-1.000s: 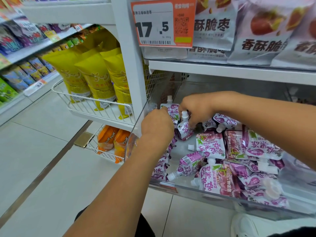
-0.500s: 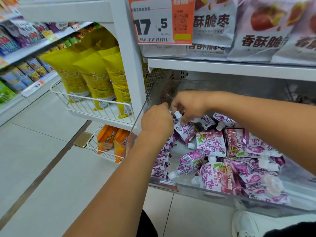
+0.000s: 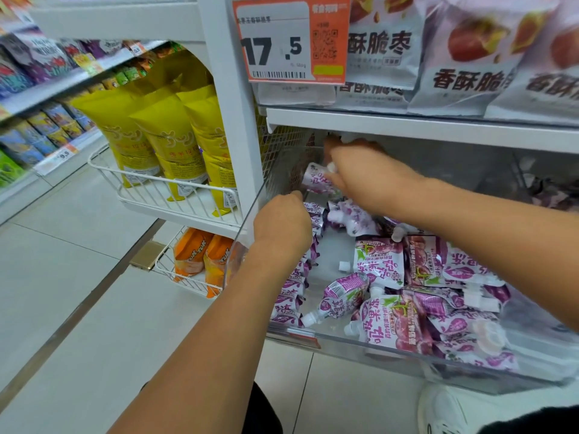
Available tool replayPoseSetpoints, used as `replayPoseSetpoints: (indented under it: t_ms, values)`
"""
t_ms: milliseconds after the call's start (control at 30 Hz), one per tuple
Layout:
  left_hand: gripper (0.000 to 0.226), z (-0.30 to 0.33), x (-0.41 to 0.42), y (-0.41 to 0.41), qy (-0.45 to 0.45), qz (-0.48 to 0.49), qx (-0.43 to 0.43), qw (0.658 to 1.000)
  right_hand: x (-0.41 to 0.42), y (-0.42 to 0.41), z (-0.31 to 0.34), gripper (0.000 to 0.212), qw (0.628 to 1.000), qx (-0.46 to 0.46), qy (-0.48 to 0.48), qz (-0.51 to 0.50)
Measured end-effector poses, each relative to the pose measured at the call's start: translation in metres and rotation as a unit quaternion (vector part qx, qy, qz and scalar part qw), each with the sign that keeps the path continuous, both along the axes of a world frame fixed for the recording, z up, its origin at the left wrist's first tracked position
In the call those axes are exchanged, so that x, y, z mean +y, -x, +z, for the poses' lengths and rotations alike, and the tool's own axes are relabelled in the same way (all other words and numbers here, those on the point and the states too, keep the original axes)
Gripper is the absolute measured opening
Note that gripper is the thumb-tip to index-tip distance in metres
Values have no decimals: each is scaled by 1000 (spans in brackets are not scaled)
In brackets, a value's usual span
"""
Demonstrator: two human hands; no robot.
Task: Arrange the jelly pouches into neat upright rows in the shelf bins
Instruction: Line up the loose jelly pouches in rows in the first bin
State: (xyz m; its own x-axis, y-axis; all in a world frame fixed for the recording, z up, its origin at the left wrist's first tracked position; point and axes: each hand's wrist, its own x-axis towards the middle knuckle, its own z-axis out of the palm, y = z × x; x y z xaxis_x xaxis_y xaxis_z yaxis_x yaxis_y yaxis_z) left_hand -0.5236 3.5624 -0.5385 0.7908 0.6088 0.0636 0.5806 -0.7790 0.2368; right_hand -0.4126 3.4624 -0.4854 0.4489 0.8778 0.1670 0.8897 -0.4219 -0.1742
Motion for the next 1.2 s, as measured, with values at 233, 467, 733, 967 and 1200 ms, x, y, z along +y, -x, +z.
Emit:
replayPoseSetpoints:
  t_ms: [233,467,733,967,1200]
  values:
    - [31,0,-3,4,4,8,-15,1000,66,-9,-27,6,993,43,103,23]
    - [22,6,-7,8,17,33,-60,998,65,-24,-40,23,979,135,152,-23]
    - [15,9,-8,10,0,38,-89,995,66,-11,-36,39,989,58,121,-64]
    - [32,8,-6,21,-4,8,-22,1000,46,1,-29,31,977,103,169,-72]
    - [32,19,-8,44,11,-23,-24,999,21,15,-28,16,913,354,178,-96]
